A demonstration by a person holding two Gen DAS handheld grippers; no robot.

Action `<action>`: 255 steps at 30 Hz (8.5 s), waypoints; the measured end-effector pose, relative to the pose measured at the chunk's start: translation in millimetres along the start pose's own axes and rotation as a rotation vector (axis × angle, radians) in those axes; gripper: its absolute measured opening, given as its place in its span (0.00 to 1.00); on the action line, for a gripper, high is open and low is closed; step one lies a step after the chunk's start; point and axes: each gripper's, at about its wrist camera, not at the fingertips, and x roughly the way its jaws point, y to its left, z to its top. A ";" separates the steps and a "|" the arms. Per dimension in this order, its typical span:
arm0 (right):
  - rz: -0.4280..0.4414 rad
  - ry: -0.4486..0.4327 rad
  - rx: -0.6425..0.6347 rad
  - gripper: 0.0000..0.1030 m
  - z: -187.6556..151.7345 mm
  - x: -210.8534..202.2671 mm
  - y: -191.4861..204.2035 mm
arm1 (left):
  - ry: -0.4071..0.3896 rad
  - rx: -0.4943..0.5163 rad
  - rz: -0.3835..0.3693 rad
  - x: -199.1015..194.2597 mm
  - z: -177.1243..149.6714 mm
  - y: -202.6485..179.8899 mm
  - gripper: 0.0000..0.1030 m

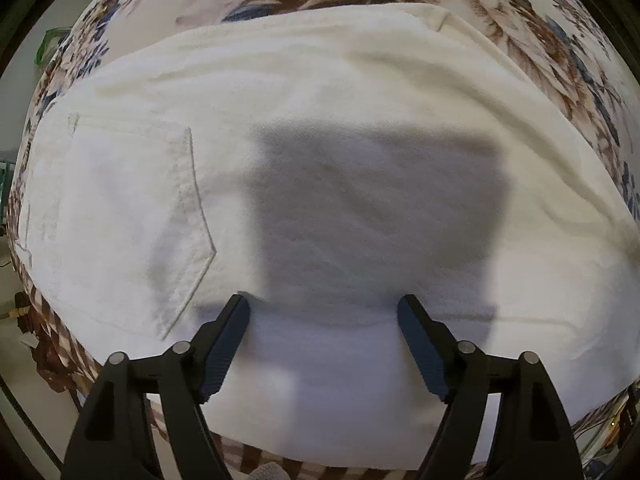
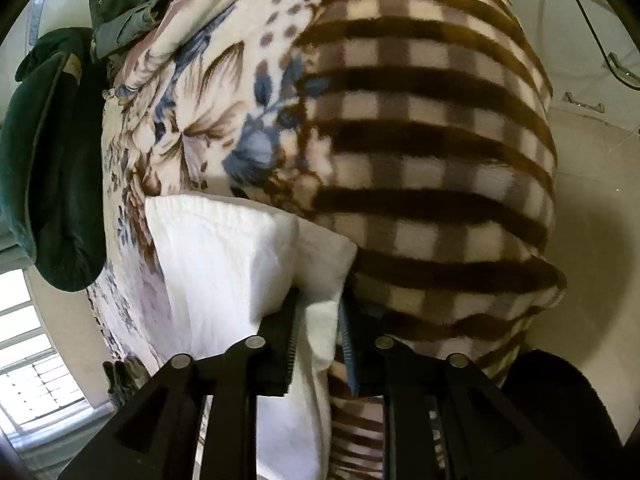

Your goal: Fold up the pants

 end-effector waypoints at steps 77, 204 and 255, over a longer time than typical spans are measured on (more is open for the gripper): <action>-0.246 0.551 -0.847 0.48 -223.8 199.4 220.2 | -0.040 0.121 0.076 7.7 91.1 -87.8 1.00; -0.554 0.380 -1.392 0.38 -602.3 231.5 132.1 | -0.201 -0.639 -0.055 -31.1 -102.3 334.8 1.00; -0.512 0.273 -1.267 0.55 -403.0 116.6 112.4 | -0.525 -0.936 -0.425 -6.4 -73.7 332.9 0.19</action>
